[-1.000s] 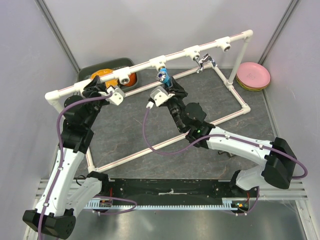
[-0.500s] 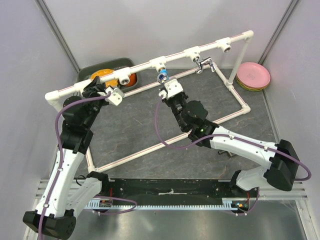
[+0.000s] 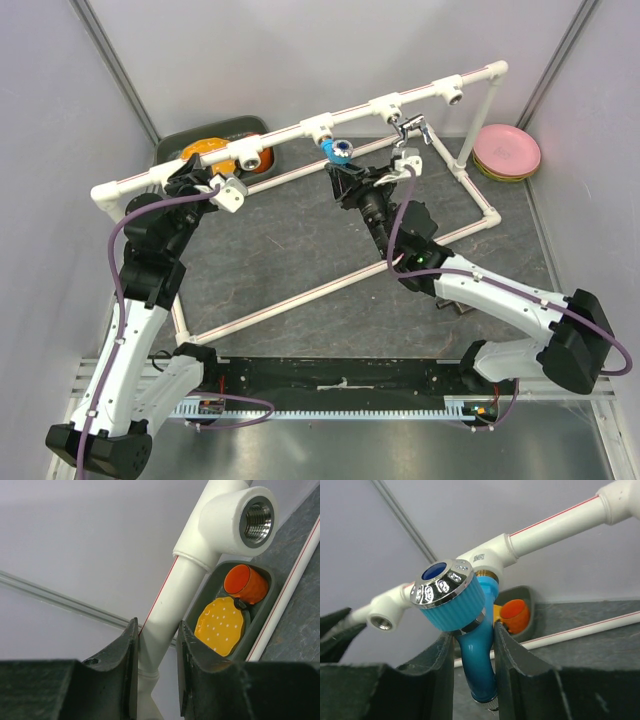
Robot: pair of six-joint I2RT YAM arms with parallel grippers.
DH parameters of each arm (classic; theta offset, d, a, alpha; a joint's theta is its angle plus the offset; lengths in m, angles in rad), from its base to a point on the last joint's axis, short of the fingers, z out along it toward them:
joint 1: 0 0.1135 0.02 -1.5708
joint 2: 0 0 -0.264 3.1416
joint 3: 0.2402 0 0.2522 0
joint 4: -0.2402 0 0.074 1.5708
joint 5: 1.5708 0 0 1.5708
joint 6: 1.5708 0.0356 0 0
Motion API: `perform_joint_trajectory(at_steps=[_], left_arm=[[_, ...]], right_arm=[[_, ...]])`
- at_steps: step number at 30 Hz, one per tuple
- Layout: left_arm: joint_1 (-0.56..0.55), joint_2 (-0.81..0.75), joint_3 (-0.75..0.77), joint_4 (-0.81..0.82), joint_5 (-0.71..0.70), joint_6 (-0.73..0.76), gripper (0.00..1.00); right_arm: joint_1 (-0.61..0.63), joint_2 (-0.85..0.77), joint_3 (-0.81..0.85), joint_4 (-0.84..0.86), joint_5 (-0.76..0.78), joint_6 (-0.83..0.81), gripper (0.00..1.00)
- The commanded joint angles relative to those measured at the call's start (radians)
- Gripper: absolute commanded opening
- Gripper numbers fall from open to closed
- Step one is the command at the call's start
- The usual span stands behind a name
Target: Install the water faucets
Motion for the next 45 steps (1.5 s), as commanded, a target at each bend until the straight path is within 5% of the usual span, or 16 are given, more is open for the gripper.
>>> perform_joint_trajectory(at_steps=[1, 8, 11, 12, 15, 21, 29, 36, 39, 41, 45], left_arm=[[0.014, 0.000, -0.015, -0.026, -0.037, -0.138, 0.02], [0.014, -0.003, -0.016, -0.028, -0.034, -0.138, 0.02], [0.014, -0.006, -0.018, -0.026, -0.034, -0.138, 0.02], [0.016, -0.004, -0.017, -0.028, -0.036, -0.136, 0.02], [0.016, -0.004, -0.017, -0.026, -0.034, -0.139, 0.02], [0.017, -0.001, -0.017, -0.026, -0.033, -0.139, 0.02], [0.019, 0.000, -0.015, -0.026, -0.027, -0.145, 0.02], [0.019, -0.001, -0.015, -0.026, -0.025, -0.145, 0.02], [0.019, -0.001, -0.015, -0.026, -0.022, -0.145, 0.02], [0.019, -0.001, -0.015, -0.028, -0.023, -0.145, 0.02], [0.020, 0.000, -0.015, -0.026, -0.022, -0.145, 0.02]], right_arm=[[-0.073, -0.038, -0.053, 0.077, 0.184, 0.561, 0.00], [-0.094, -0.047, -0.095, 0.081, 0.163, 0.937, 0.00], [-0.096, -0.070, -0.085, 0.082, 0.128, 0.870, 0.21], [-0.096, -0.081, -0.082, 0.071, 0.123, 0.834, 0.37], [-0.096, -0.136, -0.069, 0.022, 0.094, 0.653, 0.65], [-0.096, -0.262, 0.029, -0.257, -0.011, 0.272, 0.98], [-0.094, -0.302, 0.359, -0.775, -0.150, -0.475, 0.98], [-0.075, -0.222, 0.568, -1.021, -0.253, -1.018, 0.98], [0.008, -0.176, 0.574, -1.049, -0.158, -1.225, 0.98], [0.114, -0.133, 0.556, -1.043, 0.036, -1.431, 0.98], [0.205, -0.081, 0.473, -0.904, 0.219, -1.708, 0.98]])
